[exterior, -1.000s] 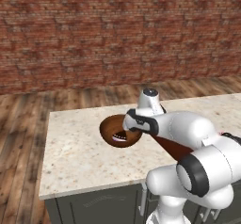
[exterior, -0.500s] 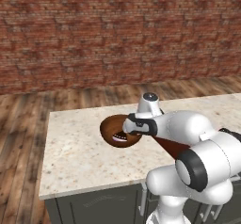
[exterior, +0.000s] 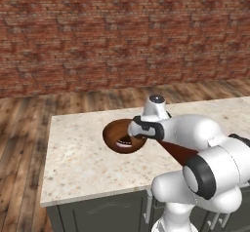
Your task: Place the bowl with cake and the cupcake onto the tray.
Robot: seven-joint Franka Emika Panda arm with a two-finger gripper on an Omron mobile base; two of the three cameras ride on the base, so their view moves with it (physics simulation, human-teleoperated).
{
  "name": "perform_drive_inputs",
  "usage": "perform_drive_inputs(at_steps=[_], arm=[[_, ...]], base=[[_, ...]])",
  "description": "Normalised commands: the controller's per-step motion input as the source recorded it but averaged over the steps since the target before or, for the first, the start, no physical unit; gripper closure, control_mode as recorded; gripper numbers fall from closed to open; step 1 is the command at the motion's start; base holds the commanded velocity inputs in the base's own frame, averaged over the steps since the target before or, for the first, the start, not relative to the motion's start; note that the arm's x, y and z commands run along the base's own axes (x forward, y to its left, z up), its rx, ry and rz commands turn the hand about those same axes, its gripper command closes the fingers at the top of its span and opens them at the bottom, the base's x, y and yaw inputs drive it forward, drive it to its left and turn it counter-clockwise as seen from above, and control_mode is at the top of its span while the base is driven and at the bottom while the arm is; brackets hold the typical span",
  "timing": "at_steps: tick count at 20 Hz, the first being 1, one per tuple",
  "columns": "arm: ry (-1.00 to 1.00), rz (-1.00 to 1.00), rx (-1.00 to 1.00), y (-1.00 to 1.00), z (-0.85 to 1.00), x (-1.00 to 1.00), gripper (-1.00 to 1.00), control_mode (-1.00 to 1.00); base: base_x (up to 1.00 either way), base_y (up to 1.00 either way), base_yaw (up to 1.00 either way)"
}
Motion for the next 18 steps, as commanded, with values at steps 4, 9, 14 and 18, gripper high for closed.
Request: perform_drive_inputs(at_steps=[4, 9, 14, 18], arm=[[0.00, -0.08, 0.09, -0.19, 0.65, 0.00, 1.00, -1.00], [-0.01, -0.09, 0.12, -0.60, 0.57, 0.00, 1.00, -1.00], [0.00, -0.10, 0.10, -0.87, 0.24, 0.00, 1.00, -1.00], [0.00, -0.13, 0.06, -1.00, 0.00, 0.00, 1.00, -1.00]], base=[[0.00, 0.00, 0.00], [0.00, 0.00, 0.00], [0.00, 0.00, 0.00], [0.00, 0.00, 0.00]])
